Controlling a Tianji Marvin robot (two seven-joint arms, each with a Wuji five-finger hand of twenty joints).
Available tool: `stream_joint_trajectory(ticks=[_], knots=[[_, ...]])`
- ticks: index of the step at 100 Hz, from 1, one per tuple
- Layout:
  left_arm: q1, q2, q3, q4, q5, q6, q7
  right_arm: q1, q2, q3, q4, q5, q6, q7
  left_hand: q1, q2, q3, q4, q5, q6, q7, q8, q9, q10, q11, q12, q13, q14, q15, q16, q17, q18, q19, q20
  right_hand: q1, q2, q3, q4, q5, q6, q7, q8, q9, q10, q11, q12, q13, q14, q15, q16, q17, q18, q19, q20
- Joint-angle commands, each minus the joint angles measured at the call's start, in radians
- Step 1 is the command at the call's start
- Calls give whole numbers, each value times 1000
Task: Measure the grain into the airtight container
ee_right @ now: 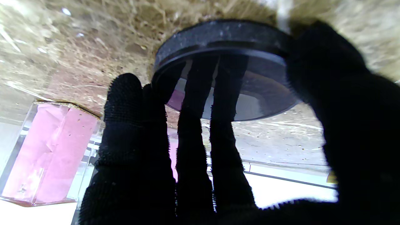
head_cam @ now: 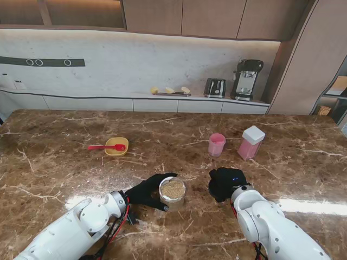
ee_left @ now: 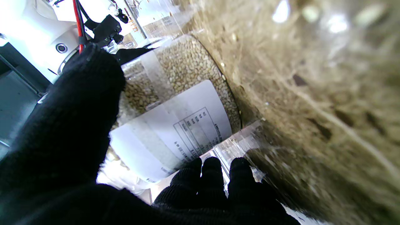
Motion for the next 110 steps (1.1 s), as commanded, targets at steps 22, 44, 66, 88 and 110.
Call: stream_joint_trajectory(ticks=[22, 44, 66, 88, 110], knots=[[27, -16, 12, 25, -14, 32, -4, -12, -2, -45, 94, 17, 20, 6, 33, 33, 6, 19, 41, -420, 371, 123, -20, -11, 20, 22, 8, 112, 37, 45, 70, 383, 162, 131, 165, 87, 53, 76, 92, -72, 96, 52, 124, -66, 117, 69, 82, -119, 88, 50, 5, -24, 59, 8], [33, -20, 7, 23, -22, 37, 1, 1, -5, -59, 119, 25, 18, -40, 49, 58, 15, 27, 87, -440, 442, 176, -11, -9, 24, 27, -3, 111, 34, 48, 67, 389, 153, 143, 200, 84, 83, 80, 169, -109, 164, 89, 211, -89, 158, 108, 143, -132, 150, 85, 52, -36, 110, 26], [36, -18, 3, 21, -21, 37, 0, 7, -12, -61, 134, 53, 3, -82, 59, 67, 21, 31, 120, -450, 474, 196, -4, -6, 26, 28, -2, 111, 33, 46, 69, 395, 148, 150, 226, 80, 83, 32, 197, -117, 181, 91, 247, -92, 155, 157, 171, -133, 160, 97, 71, -35, 129, 26], [37, -18, -1, 22, -12, 32, 7, -11, -20, -33, 106, 78, -6, -104, 64, 72, 30, 34, 121, -445, 480, 200, 0, -5, 27, 28, 7, 117, 40, 52, 72, 399, 146, 156, 235, 79, 82, 13, 201, -115, 184, 89, 257, -90, 148, 179, 179, -132, 162, 100, 77, -35, 136, 26], [41, -18, -4, 22, -11, 30, 11, -29, -21, -7, 67, 70, -25, -103, 56, 72, 27, 33, 117, -439, 471, 195, -2, -6, 25, 27, -3, 111, 32, 50, 72, 401, 143, 160, 235, 85, 82, 6, 201, -111, 180, 84, 261, -86, 137, 190, 182, -129, 162, 105, 82, -35, 139, 25]])
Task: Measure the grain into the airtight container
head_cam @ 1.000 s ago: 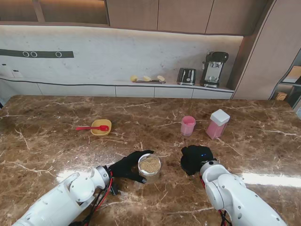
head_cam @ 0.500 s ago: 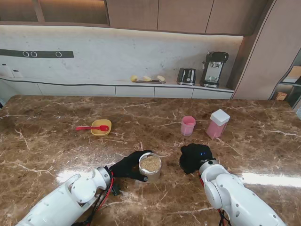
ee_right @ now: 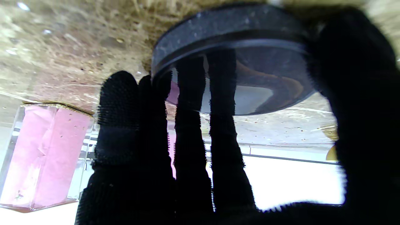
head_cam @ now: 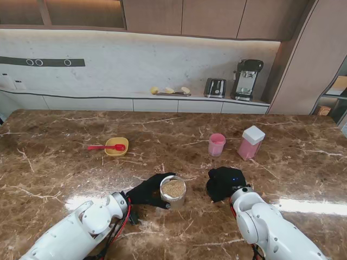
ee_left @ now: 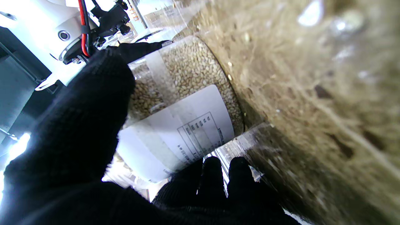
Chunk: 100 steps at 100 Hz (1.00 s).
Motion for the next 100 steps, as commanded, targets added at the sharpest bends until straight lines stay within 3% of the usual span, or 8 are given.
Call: stream_joint_trajectory(ticks=[1, 25, 38, 50, 67, 74, 79, 100], knots=[[23, -1, 11, 25, 7, 12, -8, -30, -1, -7, 14, 2, -4, 27, 13, 33, 27, 27, 9, -446, 469, 9, -2, -7, 15, 16, 5, 124, 36, 16, 80, 425, 143, 80, 268, 127, 160, 69, 94, -77, 156, 52, 131, -93, 141, 81, 86, -129, 58, 23, 15, -54, 36, 16], [24, -1, 7, 25, 5, 9, -6, -33, 4, -2, 0, -15, -32, 45, 6, 37, 20, 27, 6, -439, 457, 1, -3, -4, 13, 16, -6, 117, 29, 12, 84, 430, 144, 86, 273, 141, 191, 88, 90, -69, 134, 32, 129, -86, 109, 78, 81, -117, 28, 29, 9, -48, 22, 7], [25, -2, 5, 26, 6, 8, -4, -32, 7, 1, -5, -17, -47, 67, 4, 39, 15, 28, 4, -435, 452, -2, -1, -11, 12, 16, -6, 118, 29, 11, 84, 432, 144, 89, 214, 135, 209, 175, 80, -56, 103, 3, 115, -78, 68, -19, 64, -107, -33, -17, -14, -27, -9, -8], [27, -2, 4, 26, 7, 8, -2, -32, 18, -2, -17, -54, -63, 132, 3, 40, 11, 29, 2, -428, 444, -7, -4, -12, 10, 16, -7, 118, 28, 10, 85, 434, 145, 91, 137, 95, 182, 166, 6, -34, 24, -46, 24, -73, -2, -96, -21, -86, -124, -65, -97, 24, -75, -17], [28, -2, 1, 25, 9, 6, 0, -37, 27, -1, -36, -51, -71, 229, 5, 44, 6, 31, 2, -427, 437, -13, -3, -24, 11, 17, -7, 116, 29, 10, 89, 436, 147, 94, 50, 84, 120, 150, -82, 6, -51, -85, -97, -61, -58, -133, -135, -60, -201, -99, -198, 62, -158, -20], [28, -1, 0, 25, 11, 5, 0, -38, 29, -2, -38, -57, -69, 240, 4, 47, 5, 31, 1, -425, 435, -15, -8, -7, 10, 16, -8, 116, 29, 10, 89, 436, 149, 95, 62, 72, 117, 149, -108, 20, -65, -89, -137, -56, -73, -140, -162, -59, -216, -106, -213, 64, -171, -20], [29, -1, -1, 24, 12, 5, 0, -38, 31, -4, -37, -70, -72, 243, 5, 45, 3, 32, 1, -426, 435, -16, -4, -24, 12, 17, -7, 117, 29, 10, 90, 436, 150, 97, 76, 62, 123, 149, -135, 30, -73, -90, -171, -53, -78, -142, -181, -62, -223, -109, -222, 61, -178, -20], [32, -1, -4, 22, 14, 6, 4, -32, 35, -17, -32, -77, -76, 273, 5, 51, -1, 33, 1, -424, 434, -17, -5, -21, 13, 17, 0, 121, 34, 13, 92, 438, 155, 100, 105, 68, 138, 153, -189, 54, -92, -88, -245, -48, -76, -143, -223, -64, -229, -115, -242, 53, -194, -11]])
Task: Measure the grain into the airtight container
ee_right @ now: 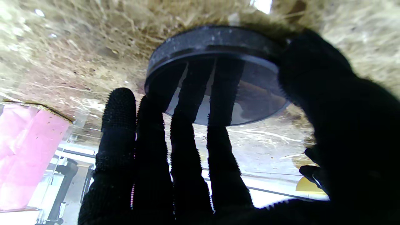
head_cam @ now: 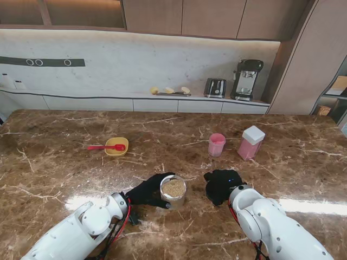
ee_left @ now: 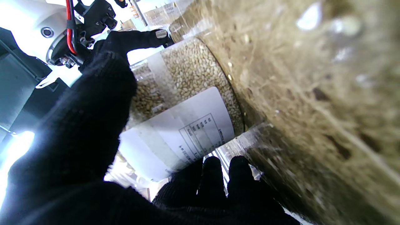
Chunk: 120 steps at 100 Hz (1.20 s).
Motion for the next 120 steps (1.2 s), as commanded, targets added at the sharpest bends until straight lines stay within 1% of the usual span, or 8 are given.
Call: stream_joint_trajectory(ticks=[1, 5, 7, 16, 28, 50, 69, 120], knots=[[22, 2, 8, 24, 7, 11, -4, -30, 1, -23, 67, 5, 0, 36, 5, 32, -2, 23, 0, -424, 434, -15, -5, -24, 13, 17, -2, 123, 37, 14, 81, 438, 155, 88, 58, -2, 67, 71, -2, -15, -9, -13, -43, -125, -142, -102, -19, -72, -83, -54, 4, 11, -10, -2], [23, 2, 8, 24, 7, 11, -3, -28, 1, -29, 74, 1, 1, 23, 6, 32, -3, 24, 1, -423, 434, -15, -7, -4, 13, 17, 1, 126, 38, 14, 82, 439, 156, 88, 69, -1, 71, 74, 8, -19, 13, 6, -32, -125, -110, -88, -4, -75, -60, -46, 22, 0, 2, 12], [23, 2, 7, 24, 7, 10, -3, -27, 1, -32, 78, -3, 1, 13, 6, 33, -3, 24, 0, -423, 434, -15, -6, -20, 13, 17, -7, 122, 35, 14, 82, 439, 156, 89, 75, 0, 74, 76, 16, -21, 22, 12, -24, -124, -100, -83, 7, -76, -51, -43, 33, -6, 8, 16], [24, 2, 6, 24, 8, 10, -1, -21, 1, -45, 99, -13, -4, -36, 5, 34, -5, 24, 1, -423, 435, -16, -6, -5, 13, 17, 5, 127, 41, 18, 82, 441, 158, 90, 106, 0, 113, 87, 61, -43, 76, 52, 28, -130, -45, -53, 64, -86, 2, -18, 98, -36, 50, 29], [24, 1, 6, 24, 7, 10, 0, -17, -2, -53, 111, 2, -3, -61, 5, 36, -6, 25, 1, -424, 435, -16, -3, -24, 14, 17, 6, 127, 41, 19, 82, 441, 160, 91, 151, 31, 158, 108, 137, -76, 144, 100, 116, -136, 27, -7, 145, -99, 72, 18, 176, -63, 103, 24], [25, 1, 3, 23, 8, 10, 1, -13, -9, -47, 129, 32, -38, -131, 3, 38, -6, 26, 3, -424, 435, -16, -2, -24, 13, 17, 6, 127, 41, 20, 85, 446, 165, 93, 201, 46, 190, 115, 264, -126, 202, 120, 252, -152, 50, 3, 245, -116, 119, 37, 253, -87, 146, 14], [27, 2, 1, 22, 8, 11, 2, -23, -15, -22, 113, 48, -62, -156, -1, 42, -9, 26, 3, -424, 433, -17, -1, -23, 12, 17, 6, 129, 41, 20, 84, 447, 167, 93, 212, 53, 195, 90, 277, -130, 206, 111, 275, -154, 35, 4, 264, -113, 119, 55, 267, -86, 162, -5], [26, 4, -2, 21, 8, 11, -5, -61, -30, 79, -21, 97, -113, -135, 0, 52, -21, 29, 5, -420, 420, -25, 2, -22, 9, 16, 6, 129, 39, 20, 82, 449, 169, 91, 212, 72, 192, 93, 258, -116, 194, 95, 258, -145, 21, 2, 263, -110, 103, 65, 267, -86, 170, -23]])
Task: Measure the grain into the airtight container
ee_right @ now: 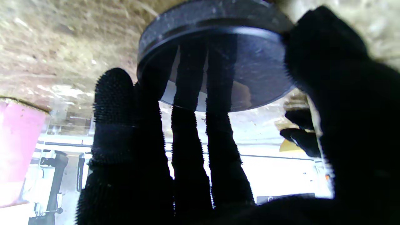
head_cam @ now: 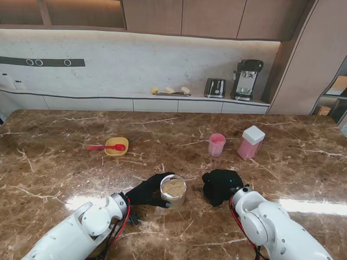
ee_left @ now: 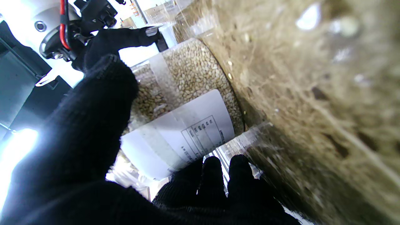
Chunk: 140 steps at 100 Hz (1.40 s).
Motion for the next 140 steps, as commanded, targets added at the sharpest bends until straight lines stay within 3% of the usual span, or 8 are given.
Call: stream_joint_trajectory(ticks=[1, 28, 50, 99, 140], knots=[[18, 5, 7, 25, 6, 11, -8, -14, -5, 12, -37, 17, -5, 12, 0, 30, -22, 23, 6, -420, 420, -6, 2, -22, 9, 16, 1, 128, 25, 17, 72, 449, 169, 76, 213, 152, 210, 113, 84, -82, 127, 32, 88, -95, 112, 37, 103, -132, 96, 52, 7, -56, 39, -22], [21, 5, 6, 23, 5, 13, -8, -33, -16, 66, -169, 82, -51, 36, 2, 31, -28, 25, 6, -419, 419, -7, 3, -23, 9, 17, 2, 127, 25, 17, 72, 450, 169, 74, 212, 169, 207, 131, 76, -74, 117, 25, 78, -92, 101, 31, 94, -129, 89, 44, -1, -52, 35, -28], [20, 6, 8, 24, 3, 13, -11, -6, -15, 36, -233, 136, -81, 95, 2, 31, -30, 25, 6, -419, 419, -7, 3, -22, 8, 16, 3, 128, 26, 17, 73, 451, 169, 74, 207, 183, 199, 139, 66, -71, 107, 20, 65, -88, 92, 27, 82, -126, 85, 35, -14, -50, 28, -31], [18, 6, 10, 28, 10, 8, -8, 151, 4, -138, -188, 119, -88, 224, 1, 30, -29, 26, 9, -417, 418, -7, 5, -22, 7, 17, 3, 130, 25, 16, 72, 452, 170, 74, 193, 211, 183, 143, 57, -65, 89, 12, 54, -86, 75, 18, 68, -123, 80, 28, -34, -48, 13, -30], [17, 4, 13, 30, 7, 5, -6, 217, 2, -221, -151, 118, -80, 212, 3, 35, -31, 27, 13, -417, 419, -7, 7, -20, 7, 17, 4, 129, 25, 16, 75, 454, 172, 75, 184, 215, 181, 145, 43, -67, 80, 10, 41, -86, 68, 14, 57, -123, 75, 24, -42, -50, 5, -25]])
